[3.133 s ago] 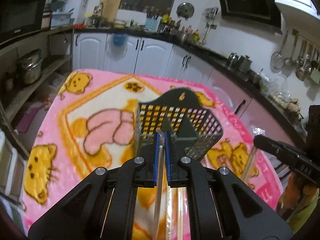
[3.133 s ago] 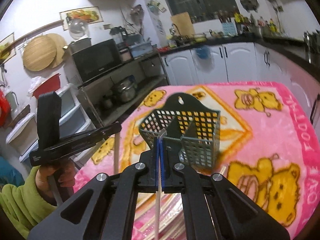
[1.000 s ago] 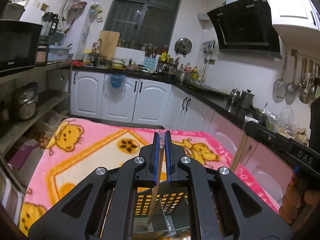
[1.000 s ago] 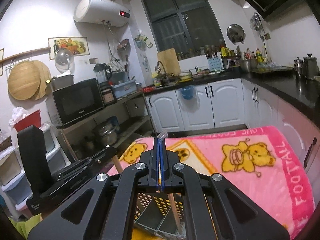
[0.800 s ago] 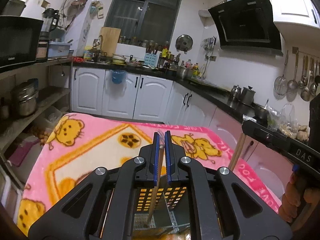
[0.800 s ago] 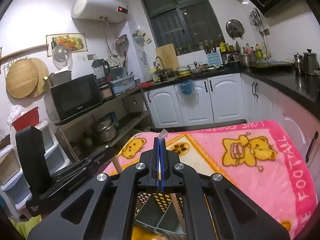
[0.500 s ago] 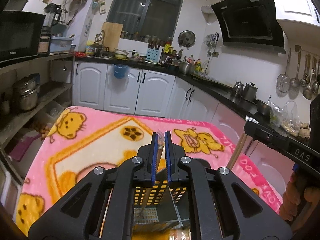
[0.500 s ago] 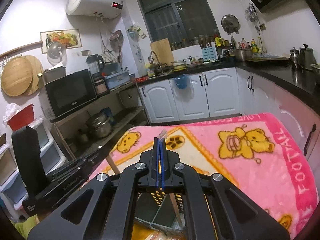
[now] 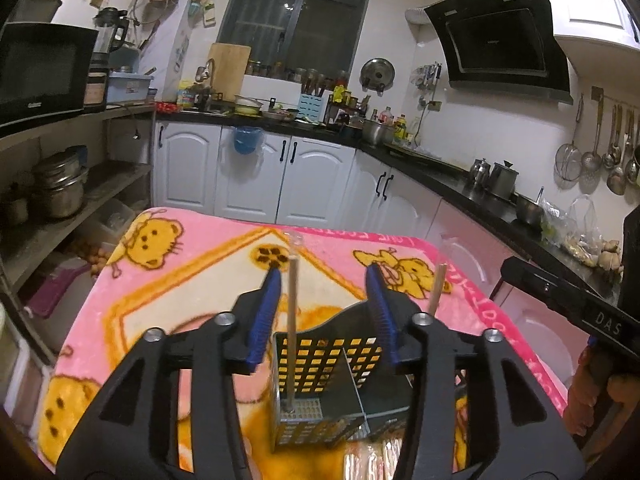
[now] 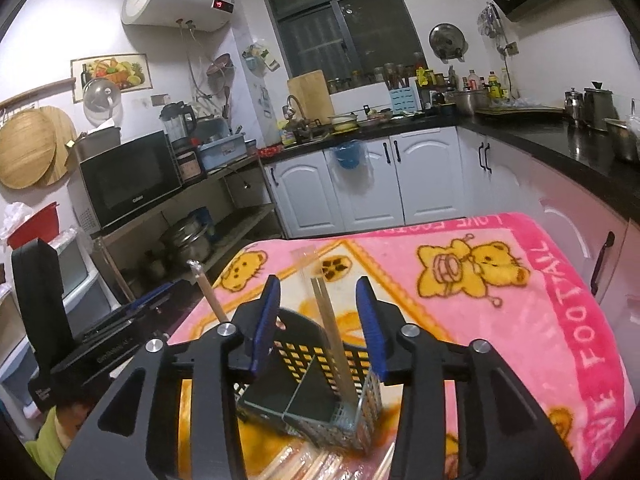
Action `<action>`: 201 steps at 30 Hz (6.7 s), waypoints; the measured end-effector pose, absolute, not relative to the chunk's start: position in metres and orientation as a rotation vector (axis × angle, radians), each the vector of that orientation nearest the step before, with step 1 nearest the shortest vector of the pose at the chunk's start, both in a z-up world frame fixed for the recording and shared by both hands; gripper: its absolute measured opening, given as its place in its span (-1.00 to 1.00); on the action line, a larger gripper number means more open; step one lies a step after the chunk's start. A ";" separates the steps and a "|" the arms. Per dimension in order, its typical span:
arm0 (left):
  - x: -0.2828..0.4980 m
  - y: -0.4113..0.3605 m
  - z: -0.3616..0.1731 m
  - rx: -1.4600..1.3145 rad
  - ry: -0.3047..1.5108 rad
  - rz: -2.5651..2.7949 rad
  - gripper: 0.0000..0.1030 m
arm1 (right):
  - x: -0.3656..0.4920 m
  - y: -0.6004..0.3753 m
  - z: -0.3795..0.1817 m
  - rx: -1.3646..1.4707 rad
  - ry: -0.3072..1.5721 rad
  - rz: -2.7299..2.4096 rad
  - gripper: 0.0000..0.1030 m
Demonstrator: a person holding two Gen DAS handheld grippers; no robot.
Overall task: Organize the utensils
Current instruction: 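Lower the chopsticks into the caddy slots and open both grippers, then withdraw both open grippers from the caddy back toward the chopsticks, then close the right gripper on a chopstick while the left gripper grasps another, then lift both held chopsticks and carry them above the green caddy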
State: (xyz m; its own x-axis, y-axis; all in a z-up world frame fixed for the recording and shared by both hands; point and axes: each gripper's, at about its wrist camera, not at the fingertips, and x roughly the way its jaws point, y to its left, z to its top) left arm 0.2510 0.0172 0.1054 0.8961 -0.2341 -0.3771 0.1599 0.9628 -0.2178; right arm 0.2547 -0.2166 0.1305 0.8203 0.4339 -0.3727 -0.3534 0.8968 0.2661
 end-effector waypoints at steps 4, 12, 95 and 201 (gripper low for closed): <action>0.245 0.020 0.107 -0.198 0.415 -0.209 0.06 | 0.246 -0.220 0.126 0.168 0.447 0.405 -0.13; 0.225 0.024 0.107 -0.199 0.393 -0.201 0.42 | 0.225 -0.224 0.121 0.140 0.439 0.392 0.16; 0.216 -0.037 -0.041 -0.050 0.878 -0.219 -0.15 | 0.245 -0.233 -0.027 0.057 0.890 0.340 -0.20; 0.221 -0.018 0.183 -0.151 0.288 -0.296 -0.94 | 0.227 -0.202 0.212 0.092 0.102 0.421 -0.89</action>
State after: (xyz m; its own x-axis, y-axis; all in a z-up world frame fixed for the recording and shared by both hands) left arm 0.2207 -0.0176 0.1832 0.9161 -0.3082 -0.2565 0.2654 0.9456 -0.1884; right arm 0.2271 -0.2019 0.2117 0.9079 0.4116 -0.0793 -0.4024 0.9088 0.1100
